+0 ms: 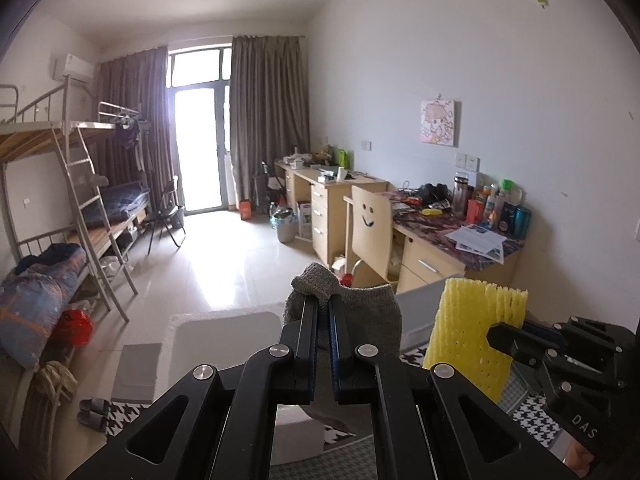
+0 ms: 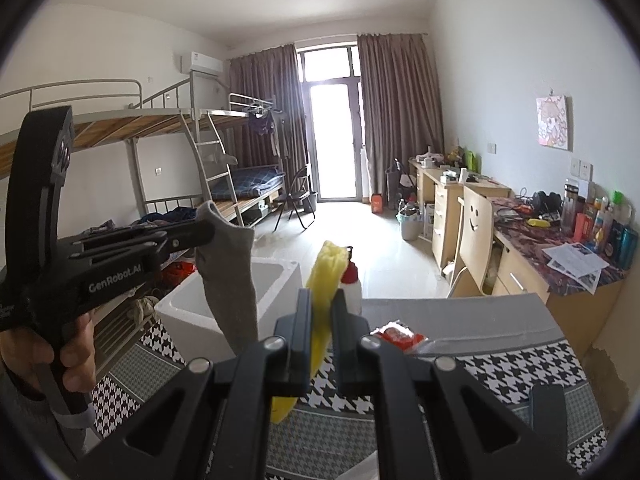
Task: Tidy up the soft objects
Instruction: 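Lower the grey cloth into the foam box and open the left tool while the right tool holds the sleeve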
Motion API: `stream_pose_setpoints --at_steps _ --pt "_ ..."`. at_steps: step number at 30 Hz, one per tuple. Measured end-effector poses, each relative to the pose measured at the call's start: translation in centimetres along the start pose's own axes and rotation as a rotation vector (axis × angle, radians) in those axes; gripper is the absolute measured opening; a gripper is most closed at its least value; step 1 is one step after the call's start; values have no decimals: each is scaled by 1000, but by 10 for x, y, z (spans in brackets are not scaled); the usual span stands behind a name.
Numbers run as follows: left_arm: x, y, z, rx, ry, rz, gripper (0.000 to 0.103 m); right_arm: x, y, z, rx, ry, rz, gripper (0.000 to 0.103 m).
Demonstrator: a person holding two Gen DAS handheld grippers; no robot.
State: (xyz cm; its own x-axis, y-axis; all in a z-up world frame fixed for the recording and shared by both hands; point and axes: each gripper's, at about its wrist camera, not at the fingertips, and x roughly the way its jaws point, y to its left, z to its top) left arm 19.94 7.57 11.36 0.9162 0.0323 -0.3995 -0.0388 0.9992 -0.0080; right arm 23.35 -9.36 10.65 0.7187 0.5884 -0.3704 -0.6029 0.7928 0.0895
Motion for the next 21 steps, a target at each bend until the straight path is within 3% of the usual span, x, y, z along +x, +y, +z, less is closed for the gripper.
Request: stream_pose_setpoints --at_steps 10,21 --pt "-1 23 24 -35 -35 62 5 11 9 13 -17 -3 18 11" --pt "16 48 16 -70 -5 152 5 27 22 21 -46 6 58 11"
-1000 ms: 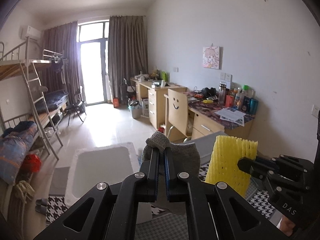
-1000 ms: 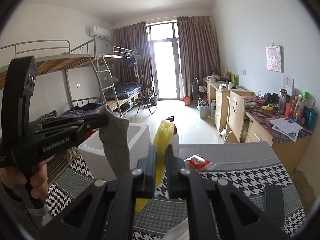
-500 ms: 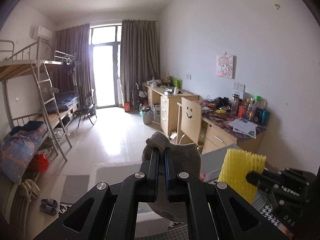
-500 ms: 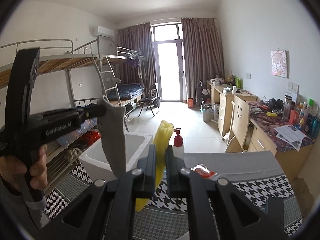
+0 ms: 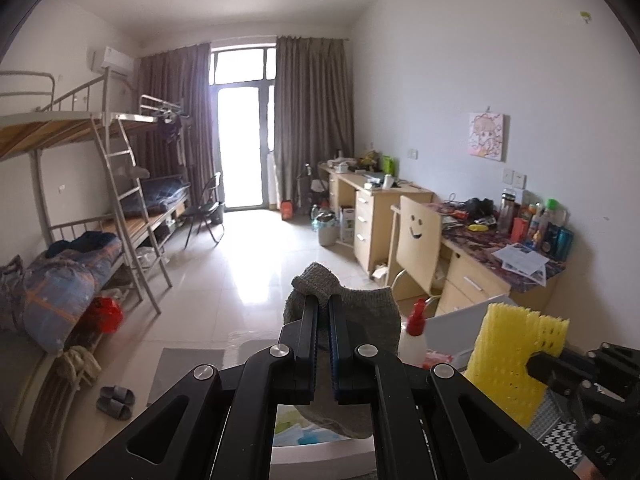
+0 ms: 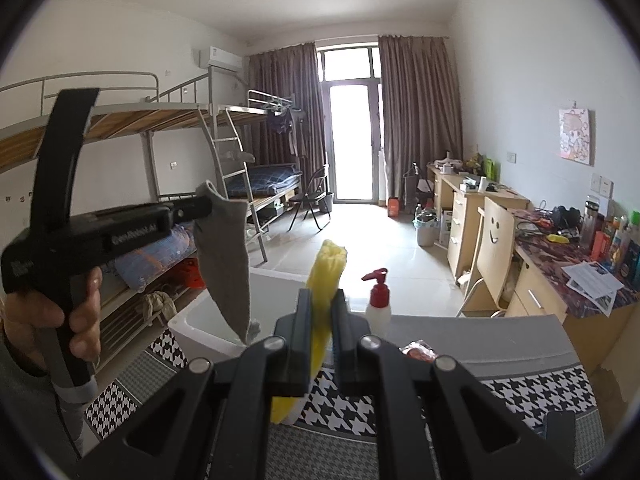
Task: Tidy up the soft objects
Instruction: 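Lower the grey cloth into the foam box and open the left tool while the right tool holds the sleeve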
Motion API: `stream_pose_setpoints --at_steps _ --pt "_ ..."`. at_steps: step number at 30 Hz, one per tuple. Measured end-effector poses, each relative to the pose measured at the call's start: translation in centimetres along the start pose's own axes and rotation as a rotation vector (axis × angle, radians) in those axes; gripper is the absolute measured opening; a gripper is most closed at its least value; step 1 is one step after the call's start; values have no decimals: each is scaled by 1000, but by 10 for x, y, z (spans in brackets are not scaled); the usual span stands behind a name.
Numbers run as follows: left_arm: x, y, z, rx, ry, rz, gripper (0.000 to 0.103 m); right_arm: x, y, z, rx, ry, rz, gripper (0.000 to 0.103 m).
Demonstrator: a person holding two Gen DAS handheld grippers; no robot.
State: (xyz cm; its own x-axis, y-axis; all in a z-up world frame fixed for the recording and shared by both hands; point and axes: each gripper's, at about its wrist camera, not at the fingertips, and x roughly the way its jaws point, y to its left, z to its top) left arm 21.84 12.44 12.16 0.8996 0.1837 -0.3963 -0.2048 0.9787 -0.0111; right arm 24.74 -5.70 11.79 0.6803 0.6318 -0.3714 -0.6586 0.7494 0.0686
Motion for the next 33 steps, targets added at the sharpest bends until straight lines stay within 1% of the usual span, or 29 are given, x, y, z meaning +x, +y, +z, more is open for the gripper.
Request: stream_pose_setpoints --at_steps 5,13,18,28,30,31,33 --pt "12 12 -3 -13 27 38 5 8 6 3 -17 4 15 11" --pt "31 26 -17 -28 87 65 5 21 13 7 -39 15 44 11" --pt "42 32 -26 -27 132 60 5 28 20 7 -51 25 53 11" --pt "64 39 -45 -31 220 51 5 40 18 4 -50 55 57 11" --pt "67 41 -49 -27 245 42 7 43 20 5 -49 60 57 11" --pt "69 39 -51 -23 256 37 10 43 20 6 -49 61 57 11" --pt "73 39 -54 -22 281 24 27 43 20 6 -49 60 58 11"
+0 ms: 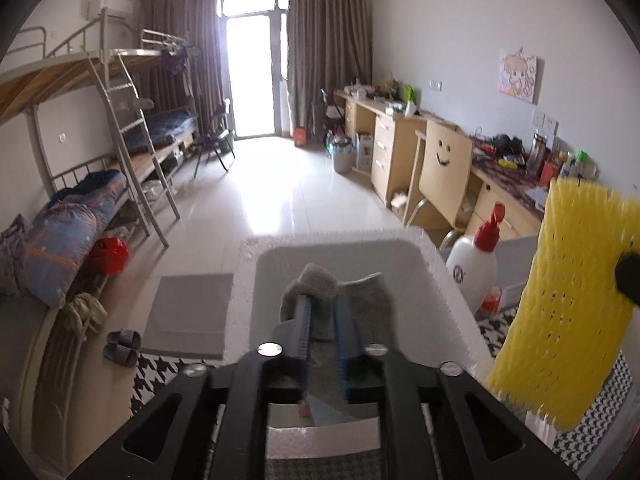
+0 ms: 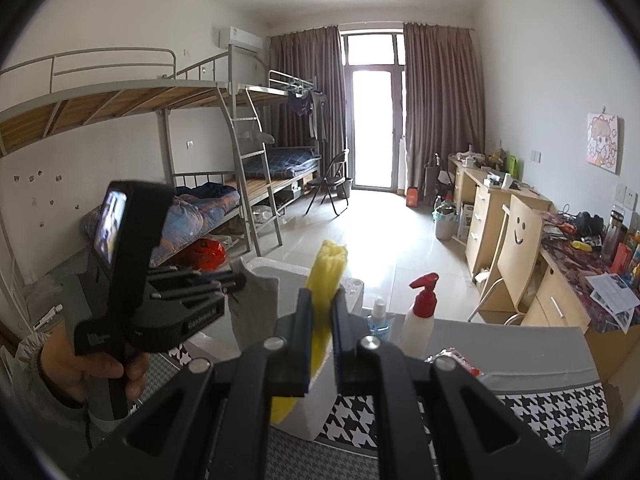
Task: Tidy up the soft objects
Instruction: 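Lower the grey cloth into the foam box and open the left tool while the right tool holds the sleeve, then lower the yellow mesh sleeve into the foam box and open the right tool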
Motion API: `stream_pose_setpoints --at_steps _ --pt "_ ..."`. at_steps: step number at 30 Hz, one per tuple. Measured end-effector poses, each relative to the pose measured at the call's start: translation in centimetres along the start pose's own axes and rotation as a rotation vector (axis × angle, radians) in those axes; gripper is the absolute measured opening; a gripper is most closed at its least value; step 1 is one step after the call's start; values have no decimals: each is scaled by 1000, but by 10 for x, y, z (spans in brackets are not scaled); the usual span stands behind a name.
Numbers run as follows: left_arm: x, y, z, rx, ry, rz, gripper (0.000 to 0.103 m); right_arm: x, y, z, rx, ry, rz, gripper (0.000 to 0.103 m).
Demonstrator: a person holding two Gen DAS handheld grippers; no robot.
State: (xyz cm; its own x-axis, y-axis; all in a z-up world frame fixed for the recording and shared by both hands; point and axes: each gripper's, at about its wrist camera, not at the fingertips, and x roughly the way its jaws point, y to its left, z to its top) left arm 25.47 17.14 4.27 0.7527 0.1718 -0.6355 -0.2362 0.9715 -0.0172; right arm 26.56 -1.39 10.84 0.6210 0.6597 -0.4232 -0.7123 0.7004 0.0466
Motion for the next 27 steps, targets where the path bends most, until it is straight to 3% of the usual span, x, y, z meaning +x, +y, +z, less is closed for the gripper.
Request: stream_pose_setpoints --at_steps 2,8,11,27 --pt "0 1 -3 -14 0 5 64 2 1 0 -2 0 -1 11" --pt "-6 7 -8 -29 -27 9 91 7 2 0 -3 6 1 11" --pt "-11 11 -11 -38 -52 13 98 12 3 1 -2 11 8 11" --pt "-30 28 -36 -66 -87 53 101 39 13 10 -5 40 21 11"
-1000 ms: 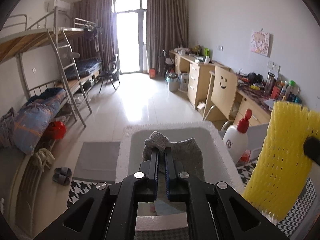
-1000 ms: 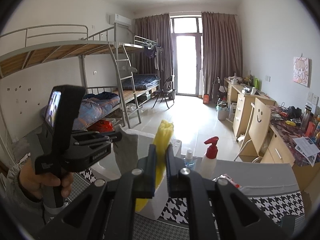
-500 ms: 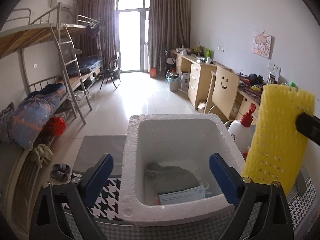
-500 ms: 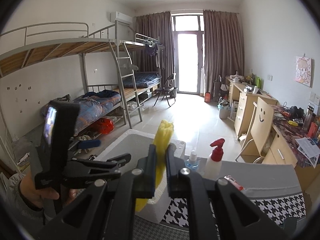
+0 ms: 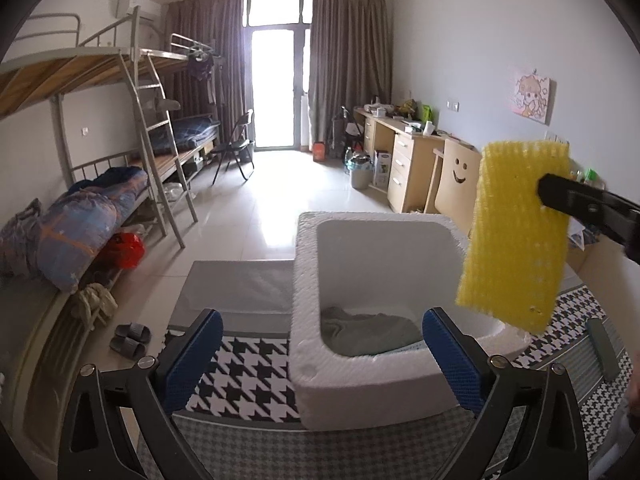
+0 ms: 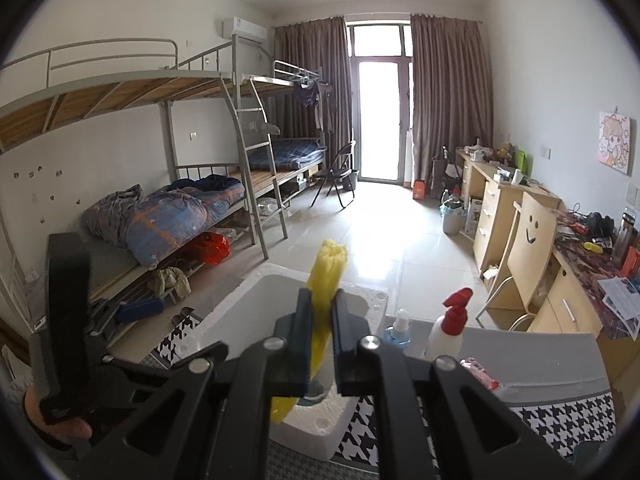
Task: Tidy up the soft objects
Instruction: 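Lower the yellow mesh sleeve into the foam box and open the right tool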
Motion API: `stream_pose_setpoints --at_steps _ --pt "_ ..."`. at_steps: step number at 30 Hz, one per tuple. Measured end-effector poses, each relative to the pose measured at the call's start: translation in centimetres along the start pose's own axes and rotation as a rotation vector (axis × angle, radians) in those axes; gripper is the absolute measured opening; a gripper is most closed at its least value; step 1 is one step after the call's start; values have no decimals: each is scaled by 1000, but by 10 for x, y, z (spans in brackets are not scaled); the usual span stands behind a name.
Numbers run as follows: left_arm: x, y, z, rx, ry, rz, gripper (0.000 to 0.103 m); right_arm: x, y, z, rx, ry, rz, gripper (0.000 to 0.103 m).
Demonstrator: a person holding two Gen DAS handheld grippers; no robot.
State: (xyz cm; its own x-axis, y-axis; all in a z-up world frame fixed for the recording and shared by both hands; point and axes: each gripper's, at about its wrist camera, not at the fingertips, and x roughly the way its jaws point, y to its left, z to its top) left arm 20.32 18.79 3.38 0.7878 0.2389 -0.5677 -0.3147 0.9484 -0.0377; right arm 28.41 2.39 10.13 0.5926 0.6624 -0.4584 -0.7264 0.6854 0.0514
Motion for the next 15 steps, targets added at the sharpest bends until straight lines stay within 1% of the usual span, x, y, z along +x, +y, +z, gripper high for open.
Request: stream_pose_setpoints --at_steps 5,11,15 --pt "-6 8 -4 -23 -16 25 102 15 0 0 19 32 17 11" --pt "-6 18 -11 -31 -10 49 102 32 0 0 32 63 13 11" --pt "-7 23 -14 -43 2 47 102 43 1 -1 32 90 16 11"
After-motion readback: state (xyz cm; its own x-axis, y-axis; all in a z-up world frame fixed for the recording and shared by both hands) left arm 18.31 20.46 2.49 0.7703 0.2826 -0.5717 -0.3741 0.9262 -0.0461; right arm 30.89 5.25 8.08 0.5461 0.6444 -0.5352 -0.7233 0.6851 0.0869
